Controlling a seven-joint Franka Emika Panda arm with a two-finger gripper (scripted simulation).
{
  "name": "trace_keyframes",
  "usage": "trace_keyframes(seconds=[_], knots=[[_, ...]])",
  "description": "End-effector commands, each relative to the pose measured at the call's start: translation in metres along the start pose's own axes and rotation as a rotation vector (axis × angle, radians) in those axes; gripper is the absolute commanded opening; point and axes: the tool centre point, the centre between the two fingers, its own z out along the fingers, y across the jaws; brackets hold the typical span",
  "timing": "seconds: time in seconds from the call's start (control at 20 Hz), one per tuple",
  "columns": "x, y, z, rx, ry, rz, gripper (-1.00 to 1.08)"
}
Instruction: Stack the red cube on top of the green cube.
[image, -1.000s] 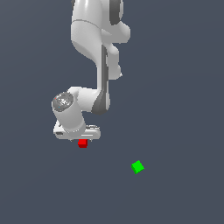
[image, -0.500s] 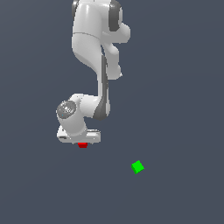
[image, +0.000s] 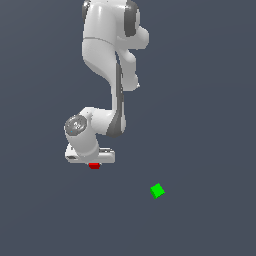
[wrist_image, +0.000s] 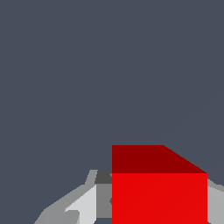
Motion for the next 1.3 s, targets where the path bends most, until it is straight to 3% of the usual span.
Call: trace_keyframes(seconds=[0.0,0.35,0.9,1.25], knots=[[0.0,0.0,0.0,0.0,0.0,0.0,-1.0],[-0.001,0.0,-0.011,0.0,0.0,0.0,-1.0],[-0.002,0.0,-0.08,0.0,0.0,0.0,-1.0],[0.0,0.0,-0.1,0.0,0.0,0.0,-1.0]])
